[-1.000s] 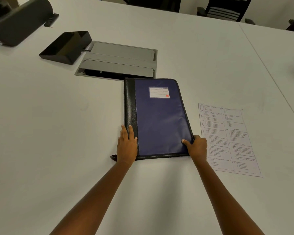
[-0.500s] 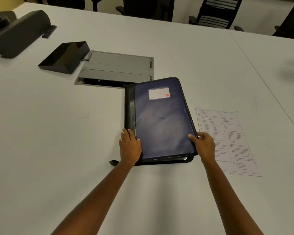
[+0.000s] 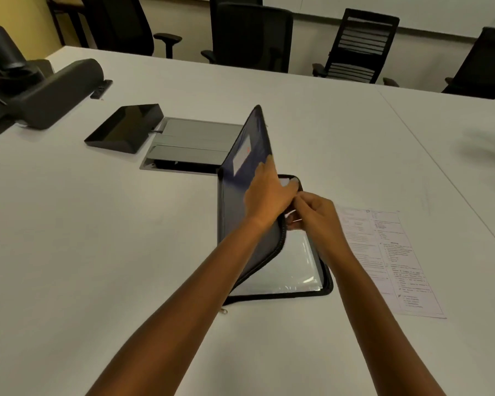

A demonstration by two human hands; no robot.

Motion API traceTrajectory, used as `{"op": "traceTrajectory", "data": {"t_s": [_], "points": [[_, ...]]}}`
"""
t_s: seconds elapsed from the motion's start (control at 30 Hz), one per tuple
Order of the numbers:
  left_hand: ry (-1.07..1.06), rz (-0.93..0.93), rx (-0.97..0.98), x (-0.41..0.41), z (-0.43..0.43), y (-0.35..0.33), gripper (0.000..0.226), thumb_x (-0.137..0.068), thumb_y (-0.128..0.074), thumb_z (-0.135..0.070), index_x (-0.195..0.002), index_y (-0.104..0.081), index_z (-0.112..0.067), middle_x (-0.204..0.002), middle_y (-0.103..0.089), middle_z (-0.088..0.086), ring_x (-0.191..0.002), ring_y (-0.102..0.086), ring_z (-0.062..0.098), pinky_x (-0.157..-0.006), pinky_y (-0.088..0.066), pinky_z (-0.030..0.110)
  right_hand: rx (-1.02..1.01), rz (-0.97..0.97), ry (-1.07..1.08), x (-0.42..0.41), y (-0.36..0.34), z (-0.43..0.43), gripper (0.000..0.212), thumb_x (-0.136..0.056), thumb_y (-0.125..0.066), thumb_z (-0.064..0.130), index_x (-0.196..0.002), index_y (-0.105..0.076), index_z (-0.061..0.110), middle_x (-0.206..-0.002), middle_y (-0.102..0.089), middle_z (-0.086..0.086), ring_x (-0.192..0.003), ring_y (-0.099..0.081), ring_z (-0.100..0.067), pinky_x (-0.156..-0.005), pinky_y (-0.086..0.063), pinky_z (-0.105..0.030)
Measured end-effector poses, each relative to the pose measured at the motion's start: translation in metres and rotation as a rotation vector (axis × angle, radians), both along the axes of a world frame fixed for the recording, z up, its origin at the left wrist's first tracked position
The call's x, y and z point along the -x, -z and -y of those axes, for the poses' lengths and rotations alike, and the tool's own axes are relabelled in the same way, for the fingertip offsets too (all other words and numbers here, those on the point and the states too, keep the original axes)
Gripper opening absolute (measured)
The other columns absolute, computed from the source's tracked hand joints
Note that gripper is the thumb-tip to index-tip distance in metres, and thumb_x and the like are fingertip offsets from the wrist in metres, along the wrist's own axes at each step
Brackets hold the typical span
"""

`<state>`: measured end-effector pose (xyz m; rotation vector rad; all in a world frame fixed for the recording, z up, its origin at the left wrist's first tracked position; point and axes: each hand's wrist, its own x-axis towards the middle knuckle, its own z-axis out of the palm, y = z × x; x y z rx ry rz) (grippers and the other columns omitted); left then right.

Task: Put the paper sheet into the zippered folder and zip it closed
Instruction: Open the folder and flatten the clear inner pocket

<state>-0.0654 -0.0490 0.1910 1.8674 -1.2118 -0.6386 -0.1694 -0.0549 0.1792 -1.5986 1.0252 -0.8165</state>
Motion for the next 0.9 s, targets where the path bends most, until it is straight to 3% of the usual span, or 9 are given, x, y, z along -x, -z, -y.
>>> {"op": "traceTrajectory", "data": {"t_s": [0.1,0.23,0.43,0.57,0.7,0.8,0.9], "points": [[0.002,0.162,-0.104,-0.027,-0.003,-0.015,0.068,-0.092,-0.045,-0.005,-0.149,-0.009,-0.009,-0.158,-0.013,0.010,-0.139,-0.031,0.031,-0.109,-0.037,0.044,-0.011,0.049,-0.112,-0.020,-0.004,-0.006,0.021,-0.094,-0.043,0.009,-0.091,-0.064,0.010,-0.072,-0.063,-0.001,-0.051,-0.060,0.001,-0.053,-0.052,-0.010],[0.020,0.308,-0.211,-0.058,-0.018,-0.023,0.070,-0.094,-0.042,-0.002,-0.148,0.000,-0.008,-0.160,-0.004,0.010,-0.133,-0.039,0.034,-0.106,-0.040,0.049,0.106,-0.105,-0.165,-0.041,0.010,-0.009,0.022,-0.094,-0.046,0.011,-0.100,-0.067,0.007,-0.080,-0.065,-0.003,-0.062,-0.060,-0.003,-0.059,-0.051,-0.009],[-0.117,0.633,-0.410,-0.108,-0.054,-0.016,0.072,-0.095,-0.045,-0.013,-0.147,0.004,-0.001,-0.158,0.003,0.019,-0.145,-0.008,0.037,-0.116,-0.019,0.052,0.196,-0.381,-0.138,-0.060,0.058,-0.005,0.021,-0.092,-0.050,0.012,-0.102,-0.067,0.005,-0.101,-0.070,-0.014,-0.081,-0.061,-0.014,-0.074,-0.046,-0.017],[-0.225,0.798,-0.548,-0.132,-0.071,-0.002,0.075,-0.096,-0.047,-0.022,-0.147,0.004,0.001,-0.157,0.003,0.023,-0.145,-0.003,0.039,-0.117,-0.014,0.052,0.200,-0.539,-0.150,-0.061,0.097,-0.007,0.024,-0.092,-0.048,0.010,-0.109,-0.064,0.002,-0.114,-0.066,-0.016,-0.100,-0.062,-0.023,-0.082,-0.043,-0.021],[-0.312,0.957,-0.613,-0.144,-0.079,0.022,0.083,-0.093,-0.049,-0.037,-0.147,0.002,-0.001,-0.156,0.000,0.026,-0.145,0.002,0.040,-0.116,-0.007,0.055,0.182,-0.694,-0.220,-0.051,0.134,-0.011,0.034,-0.094,-0.046,0.016,-0.127,-0.047,0.008,-0.130,-0.053,-0.013,-0.117,-0.052,-0.021,-0.099,-0.040,-0.025],[-0.283,1.034,-0.627,-0.142,-0.079,0.047,0.084,-0.092,-0.046,-0.046,-0.147,0.000,-0.003,-0.155,0.003,0.028,-0.144,0.006,0.041,-0.115,-0.003,0.057,0.151,-0.757,-0.241,-0.043,0.153,-0.012,0.041,-0.095,-0.045,0.023,-0.133,-0.039,0.011,-0.139,-0.044,-0.009,-0.127,-0.044,-0.021,-0.106,-0.036,-0.028],[-0.193,1.004,-0.635,-0.132,-0.078,0.077,0.073,-0.096,-0.038,-0.043,-0.148,-0.003,-0.005,-0.156,0.004,0.025,-0.144,0.008,0.040,-0.115,0.002,0.057,0.157,-0.829,-0.246,-0.035,0.167,-0.010,0.047,-0.095,-0.043,0.029,-0.138,-0.032,0.014,-0.147,-0.034,-0.008,-0.135,-0.034,-0.020,-0.111,-0.031,-0.032]]}}
